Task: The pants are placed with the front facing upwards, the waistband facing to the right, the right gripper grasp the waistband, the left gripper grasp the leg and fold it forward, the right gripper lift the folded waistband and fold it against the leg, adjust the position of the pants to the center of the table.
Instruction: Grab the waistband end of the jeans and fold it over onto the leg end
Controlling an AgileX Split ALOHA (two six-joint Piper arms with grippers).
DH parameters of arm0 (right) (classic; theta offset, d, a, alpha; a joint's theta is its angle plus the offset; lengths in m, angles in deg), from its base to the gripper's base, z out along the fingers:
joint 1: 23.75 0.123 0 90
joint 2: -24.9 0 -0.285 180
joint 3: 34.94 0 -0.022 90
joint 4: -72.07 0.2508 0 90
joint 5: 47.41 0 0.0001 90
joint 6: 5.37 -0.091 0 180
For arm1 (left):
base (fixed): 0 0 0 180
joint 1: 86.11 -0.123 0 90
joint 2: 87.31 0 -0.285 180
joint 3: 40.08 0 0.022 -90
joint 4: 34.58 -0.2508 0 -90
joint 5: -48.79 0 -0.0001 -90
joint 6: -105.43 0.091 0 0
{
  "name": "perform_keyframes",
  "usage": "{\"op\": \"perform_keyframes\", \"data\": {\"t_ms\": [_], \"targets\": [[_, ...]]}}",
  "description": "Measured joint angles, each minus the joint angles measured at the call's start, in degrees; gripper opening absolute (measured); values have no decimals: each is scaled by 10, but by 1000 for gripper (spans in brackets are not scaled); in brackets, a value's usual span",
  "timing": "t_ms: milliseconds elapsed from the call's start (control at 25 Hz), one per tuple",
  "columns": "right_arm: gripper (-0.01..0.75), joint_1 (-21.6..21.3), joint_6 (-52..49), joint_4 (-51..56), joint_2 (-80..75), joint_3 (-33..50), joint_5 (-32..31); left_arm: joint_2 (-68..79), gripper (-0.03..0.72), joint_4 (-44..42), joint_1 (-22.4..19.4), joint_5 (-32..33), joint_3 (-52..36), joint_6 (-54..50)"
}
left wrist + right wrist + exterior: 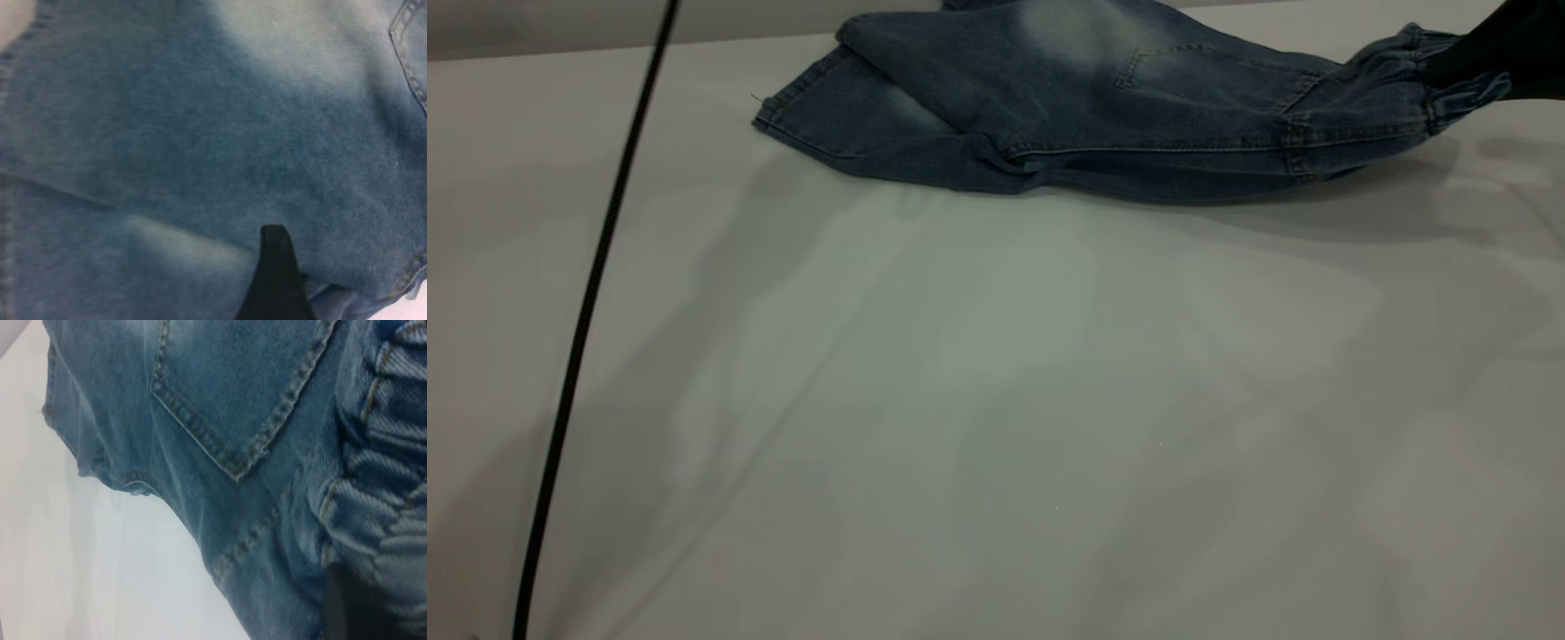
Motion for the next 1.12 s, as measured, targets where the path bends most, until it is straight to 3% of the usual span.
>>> {"op": "perform_keyframes", "data": {"t_ms": [440, 1120], "targets": [[49, 28, 10, -2, 34, 41, 8, 98, 477, -53, 40, 35, 107, 0], [49, 40, 9, 1, 33, 41, 4, 168, 479, -104, 48, 20, 108, 2]]}}
